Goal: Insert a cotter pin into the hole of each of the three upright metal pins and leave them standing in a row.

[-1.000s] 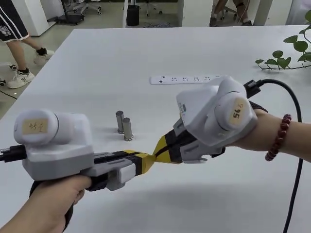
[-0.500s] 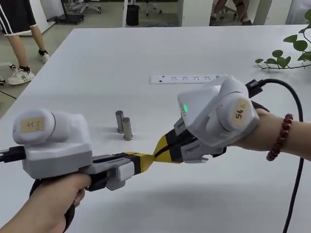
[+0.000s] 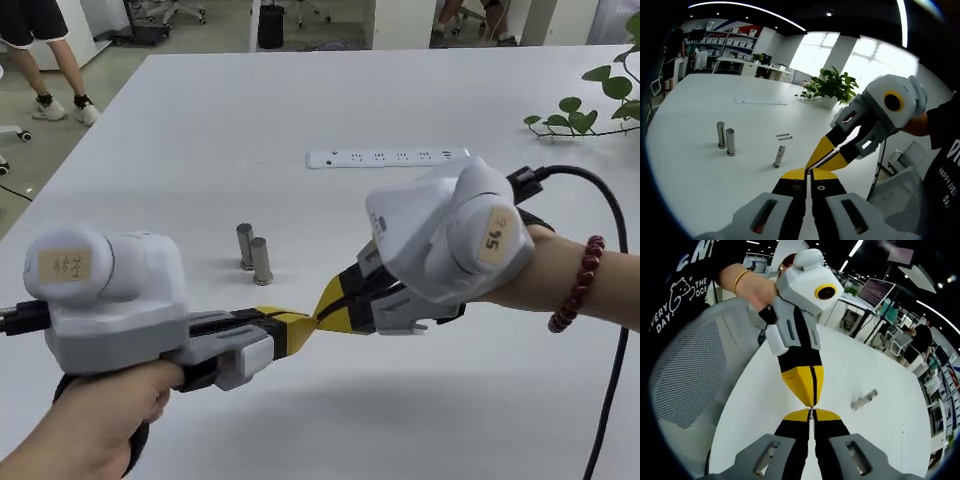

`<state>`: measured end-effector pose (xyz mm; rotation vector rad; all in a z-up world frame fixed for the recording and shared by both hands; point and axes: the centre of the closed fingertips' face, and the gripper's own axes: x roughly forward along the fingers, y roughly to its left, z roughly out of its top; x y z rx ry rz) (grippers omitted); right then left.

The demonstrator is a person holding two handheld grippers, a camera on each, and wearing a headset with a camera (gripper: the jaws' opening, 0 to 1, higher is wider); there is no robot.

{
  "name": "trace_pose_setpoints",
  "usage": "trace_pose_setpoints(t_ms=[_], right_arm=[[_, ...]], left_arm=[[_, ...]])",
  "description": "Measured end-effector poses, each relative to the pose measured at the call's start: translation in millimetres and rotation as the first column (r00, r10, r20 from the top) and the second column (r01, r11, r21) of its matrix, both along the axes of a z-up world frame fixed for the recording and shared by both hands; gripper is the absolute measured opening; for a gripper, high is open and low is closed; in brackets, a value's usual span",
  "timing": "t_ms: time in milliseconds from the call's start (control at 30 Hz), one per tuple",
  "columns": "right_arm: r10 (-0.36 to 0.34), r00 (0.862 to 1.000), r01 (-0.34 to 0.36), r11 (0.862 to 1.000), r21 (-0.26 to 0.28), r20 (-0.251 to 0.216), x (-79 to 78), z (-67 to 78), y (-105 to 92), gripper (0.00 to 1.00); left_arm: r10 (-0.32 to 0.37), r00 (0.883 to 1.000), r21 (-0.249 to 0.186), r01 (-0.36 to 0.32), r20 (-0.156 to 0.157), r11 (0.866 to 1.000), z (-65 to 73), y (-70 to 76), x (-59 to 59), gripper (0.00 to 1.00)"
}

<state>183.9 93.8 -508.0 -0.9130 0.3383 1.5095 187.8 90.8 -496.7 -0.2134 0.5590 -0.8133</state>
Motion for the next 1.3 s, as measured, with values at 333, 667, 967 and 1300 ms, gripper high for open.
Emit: trace_pose_setpoints(t_ms=[333,667,967,1300], right_arm=[[-0.112,0.988,0.115,0.993,0.03,-0.106,5.1,-3.2,-9.7,0.02],[-0.177,0.921,0.233,0.964,0.13,-0.346,-0.2,2.8,-13.5,0.05],[-0.16,0.865,0.29,0.933,0.213,-0.476,-3.3,12.2,-19.0,0.06],[-0.077,0.844,0.237,0.941,0.24,-0.531,-23.3,13.7,-19.5,0.07]], left_arm=[[-0.033,0.996,0.03,0.031,0.079,0.999,2.5,3.3,1.3,0.0],[-0.121,0.975,0.07,0.11,0.184,0.991,7.3,2.9,-3.2,0.0],[-0.178,0.955,0.056,0.17,0.238,0.984,14.0,-1.1,-8.1,0.0],[-0.241,0.931,0.042,0.239,0.273,0.97,16.5,-13.3,-19.5,0.0]])
